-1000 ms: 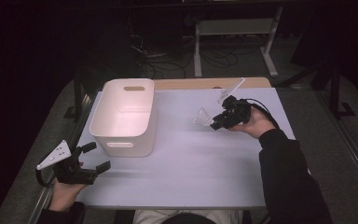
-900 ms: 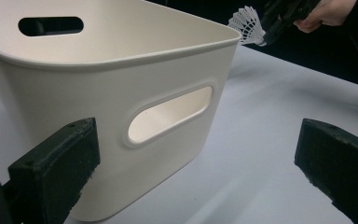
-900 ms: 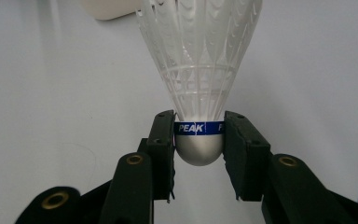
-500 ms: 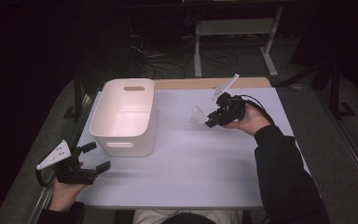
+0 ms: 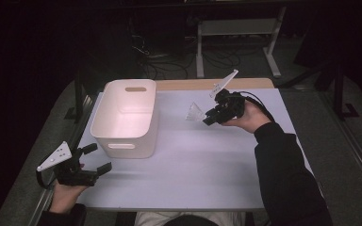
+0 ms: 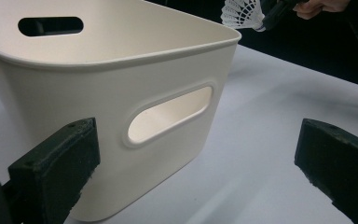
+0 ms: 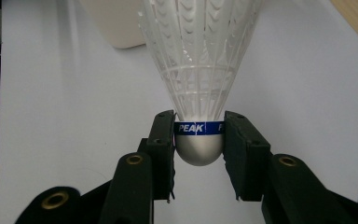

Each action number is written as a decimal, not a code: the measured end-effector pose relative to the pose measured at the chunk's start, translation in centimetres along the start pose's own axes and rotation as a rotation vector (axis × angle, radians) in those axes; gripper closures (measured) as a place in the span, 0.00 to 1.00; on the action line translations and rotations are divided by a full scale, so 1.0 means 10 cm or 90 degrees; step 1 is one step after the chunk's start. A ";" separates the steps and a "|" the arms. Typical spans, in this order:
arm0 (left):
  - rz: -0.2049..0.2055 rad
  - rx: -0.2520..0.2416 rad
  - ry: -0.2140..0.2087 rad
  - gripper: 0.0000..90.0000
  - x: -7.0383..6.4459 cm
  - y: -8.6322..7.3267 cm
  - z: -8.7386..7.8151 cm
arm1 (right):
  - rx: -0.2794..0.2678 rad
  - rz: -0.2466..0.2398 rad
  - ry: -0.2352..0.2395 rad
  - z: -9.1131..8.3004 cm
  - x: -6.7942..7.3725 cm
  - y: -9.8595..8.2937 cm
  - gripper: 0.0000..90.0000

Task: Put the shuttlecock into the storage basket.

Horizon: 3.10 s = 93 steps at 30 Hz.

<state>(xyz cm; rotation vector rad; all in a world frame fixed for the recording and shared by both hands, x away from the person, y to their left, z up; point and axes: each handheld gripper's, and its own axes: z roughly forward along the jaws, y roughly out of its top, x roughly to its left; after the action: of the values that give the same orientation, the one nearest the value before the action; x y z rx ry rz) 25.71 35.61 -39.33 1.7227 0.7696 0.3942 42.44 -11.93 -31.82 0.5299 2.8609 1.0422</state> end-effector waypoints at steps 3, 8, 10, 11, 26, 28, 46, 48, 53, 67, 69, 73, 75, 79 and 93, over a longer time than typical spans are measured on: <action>0.000 0.000 0.000 0.00 0.00 0.00 0.00 | 0.001 -0.004 0.002 0.00 0.01 0.04 0.71; 0.000 0.000 0.000 0.00 0.00 0.00 0.00 | -0.002 -0.011 0.003 -0.02 0.04 0.13 0.71; 0.001 0.000 0.000 0.00 0.00 0.00 0.00 | -0.005 -0.017 0.001 -0.03 0.05 0.18 0.71; 0.000 0.000 0.000 0.00 0.00 0.00 0.00 | -0.004 -0.019 0.002 -0.04 0.06 0.21 0.71; 0.000 -0.001 -0.001 0.00 0.00 0.00 0.00 | -0.011 -0.053 0.005 -0.01 0.17 0.53 0.71; 0.000 -0.001 -0.002 0.00 0.00 0.00 0.00 | -0.012 -0.058 0.005 -0.01 0.18 0.56 0.71; 0.001 -0.001 -0.002 0.00 0.00 0.00 -0.01 | -0.012 -0.076 0.007 0.02 0.24 0.77 0.71; 0.001 -0.002 -0.002 0.00 0.00 0.00 -0.01 | -0.011 -0.074 0.006 0.03 0.25 0.80 0.71; 0.001 -0.002 -0.002 0.00 0.00 0.00 -0.01 | -0.016 -0.082 0.006 0.04 0.26 0.87 0.71; 0.000 -0.004 -0.004 0.00 0.00 0.00 -0.01 | -0.027 -0.102 0.014 0.08 0.35 1.11 0.71; 0.000 -0.004 -0.004 0.00 0.00 0.00 -0.01 | -0.031 -0.105 0.015 0.09 0.36 1.13 0.71; 0.000 -0.005 -0.003 0.00 0.00 0.00 -0.01 | -0.036 -0.108 0.018 0.11 0.38 1.18 0.71; 0.000 -0.004 -0.004 0.00 0.00 0.00 -0.01 | -0.038 -0.111 0.020 0.12 0.38 1.21 0.71; 0.000 -0.004 -0.004 0.00 0.00 0.00 -0.01 | -0.041 -0.115 0.025 0.16 0.40 1.27 0.71; 0.000 -0.005 -0.005 0.00 0.00 0.00 -0.01 | -0.042 -0.130 0.041 0.28 0.48 1.41 0.71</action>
<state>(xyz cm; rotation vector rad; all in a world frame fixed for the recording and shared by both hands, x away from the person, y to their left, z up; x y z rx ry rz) 25.65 35.68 -39.29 1.7152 0.7613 0.3897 42.61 1.49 -24.74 0.1977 2.8470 1.1306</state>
